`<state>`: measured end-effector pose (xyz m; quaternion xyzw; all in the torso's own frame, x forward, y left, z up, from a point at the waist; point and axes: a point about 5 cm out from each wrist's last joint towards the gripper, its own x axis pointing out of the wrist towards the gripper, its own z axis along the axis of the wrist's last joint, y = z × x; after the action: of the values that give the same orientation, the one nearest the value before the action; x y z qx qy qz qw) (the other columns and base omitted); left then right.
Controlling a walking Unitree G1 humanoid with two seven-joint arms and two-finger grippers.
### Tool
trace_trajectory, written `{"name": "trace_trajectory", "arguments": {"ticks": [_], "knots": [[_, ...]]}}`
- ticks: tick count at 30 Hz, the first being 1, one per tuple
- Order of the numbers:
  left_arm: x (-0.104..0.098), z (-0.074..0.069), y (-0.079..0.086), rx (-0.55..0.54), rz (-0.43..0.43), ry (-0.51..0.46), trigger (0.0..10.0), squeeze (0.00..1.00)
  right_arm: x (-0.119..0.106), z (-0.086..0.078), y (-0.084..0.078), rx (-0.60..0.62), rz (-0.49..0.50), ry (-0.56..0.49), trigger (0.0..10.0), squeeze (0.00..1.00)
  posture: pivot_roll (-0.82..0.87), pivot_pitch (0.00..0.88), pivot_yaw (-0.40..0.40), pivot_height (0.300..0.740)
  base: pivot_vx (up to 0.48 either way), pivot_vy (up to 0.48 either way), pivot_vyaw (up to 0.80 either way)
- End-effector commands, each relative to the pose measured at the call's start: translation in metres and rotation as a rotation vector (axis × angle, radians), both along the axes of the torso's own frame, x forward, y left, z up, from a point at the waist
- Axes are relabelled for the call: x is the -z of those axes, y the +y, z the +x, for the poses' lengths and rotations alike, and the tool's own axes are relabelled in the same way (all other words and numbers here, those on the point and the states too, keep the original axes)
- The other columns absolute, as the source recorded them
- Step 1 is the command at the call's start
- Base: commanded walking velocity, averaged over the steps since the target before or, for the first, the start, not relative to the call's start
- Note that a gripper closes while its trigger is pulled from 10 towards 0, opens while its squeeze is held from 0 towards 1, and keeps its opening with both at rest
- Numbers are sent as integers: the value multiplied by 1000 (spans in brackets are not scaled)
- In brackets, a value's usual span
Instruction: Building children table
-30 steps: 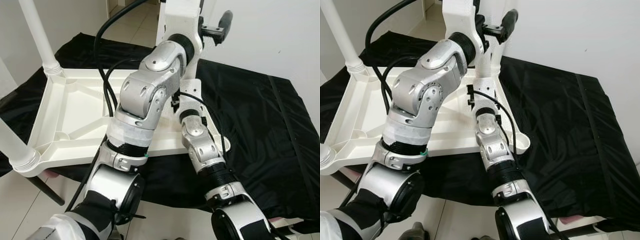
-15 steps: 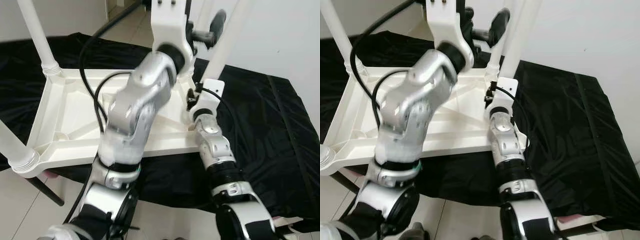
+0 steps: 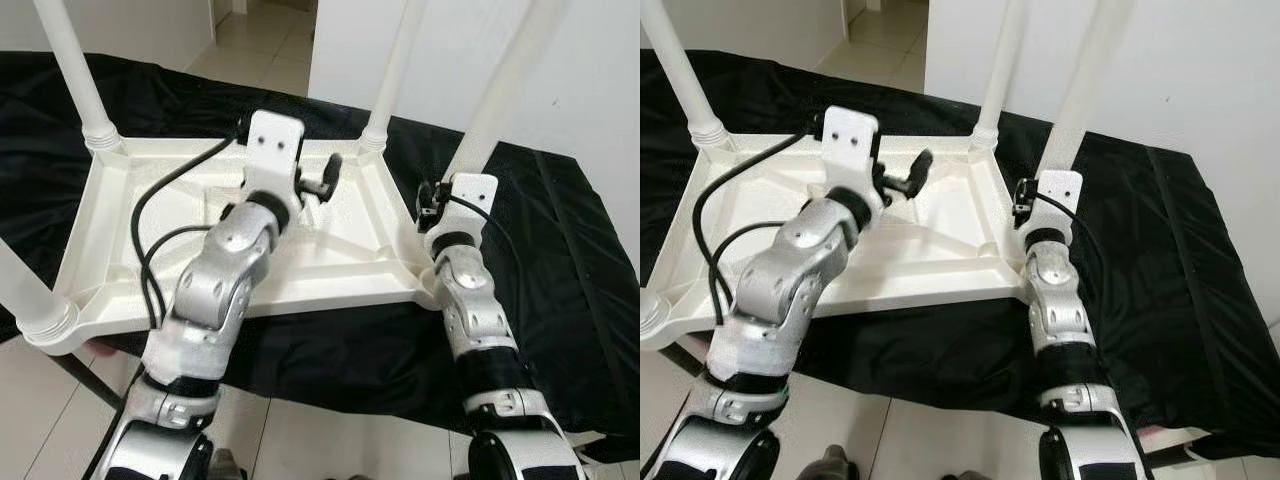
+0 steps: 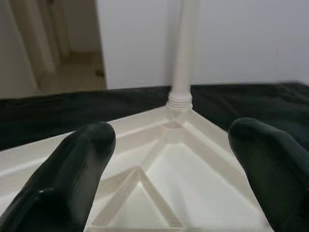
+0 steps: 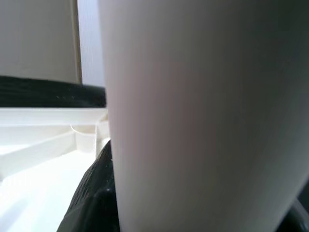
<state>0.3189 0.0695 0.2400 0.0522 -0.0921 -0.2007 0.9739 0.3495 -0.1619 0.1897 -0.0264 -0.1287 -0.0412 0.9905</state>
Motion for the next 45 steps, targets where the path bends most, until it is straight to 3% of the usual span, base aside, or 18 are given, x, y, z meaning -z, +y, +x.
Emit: {"name": "trace_trajectory", "arguments": {"ticks": [1,5,13,25,36,45], "knots": [[13,-4,-4,53,67,9,10000,0,2,-4,-6,9,-10,-12,10000,0,167,27,-95,740,0,0,0],[36,-14,0,83,134,50,10000,0,11,-14,-12,8,-15,-5,10000,0,162,31,-89,740,0,0,0],[45,-26,-6,188,143,43,10000,0,19,-26,-13,-33,-2,-12,10000,0,159,31,-87,740,0,0,0],[59,-40,-24,365,248,74,10000,0,39,-39,-15,-20,-27,43,10000,0,149,46,-71,740,0,0,0],[64,-46,-32,428,259,81,10000,0,50,-42,-21,-8,-18,76,10000,0,136,45,-61,740,0,0,0],[70,-52,-37,468,250,114,10000,0,62,-35,-18,-45,-35,126,10000,0,138,47,-66,740,0,0,0]]}}
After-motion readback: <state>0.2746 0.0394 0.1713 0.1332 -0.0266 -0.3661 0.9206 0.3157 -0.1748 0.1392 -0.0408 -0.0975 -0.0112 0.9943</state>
